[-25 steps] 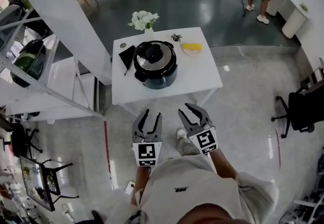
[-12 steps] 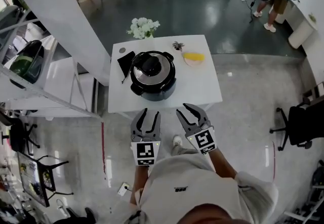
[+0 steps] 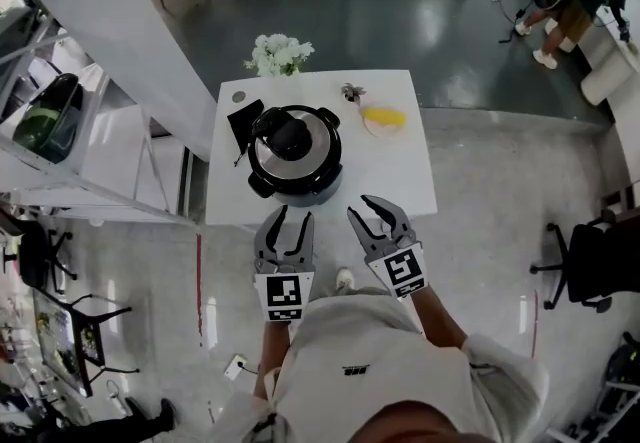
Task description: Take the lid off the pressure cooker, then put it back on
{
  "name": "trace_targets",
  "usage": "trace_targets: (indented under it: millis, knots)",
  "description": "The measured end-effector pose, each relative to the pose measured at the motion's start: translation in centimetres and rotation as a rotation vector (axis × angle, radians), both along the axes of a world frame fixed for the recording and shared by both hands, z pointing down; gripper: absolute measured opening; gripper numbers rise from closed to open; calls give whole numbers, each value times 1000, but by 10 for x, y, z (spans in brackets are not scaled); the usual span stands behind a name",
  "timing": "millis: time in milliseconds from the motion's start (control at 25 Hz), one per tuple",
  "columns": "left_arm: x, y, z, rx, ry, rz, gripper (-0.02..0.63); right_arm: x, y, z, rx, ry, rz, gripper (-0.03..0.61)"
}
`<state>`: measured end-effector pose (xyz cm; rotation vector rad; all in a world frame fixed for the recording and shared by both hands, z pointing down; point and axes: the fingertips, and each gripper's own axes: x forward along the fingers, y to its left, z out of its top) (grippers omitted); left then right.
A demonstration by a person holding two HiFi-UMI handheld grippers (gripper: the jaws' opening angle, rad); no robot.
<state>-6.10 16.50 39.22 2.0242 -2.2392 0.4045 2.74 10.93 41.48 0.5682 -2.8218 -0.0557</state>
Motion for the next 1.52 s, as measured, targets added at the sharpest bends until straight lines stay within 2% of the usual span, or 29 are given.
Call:
trace_targets:
  millis: [360,680,1080,1240,1520]
  knots:
    - [-17,-33,4,-12,-9,-12,186,-19,-31,0,-39,-33,-8,118]
    - [-46,-63,7,-43,-1,-3,190,-42,-58,6,-12,-5,-9,118]
    - [-90,-107,18,-115,17,63,215,-87,-99,11,-2,13,16,118]
    - [-107,-121,24,-151,28,90,224,-102,-109,15,-33,36,28,118]
    - [-124,-146,45,-236,54,196,245,-126,-121,33,-70,85,26,118]
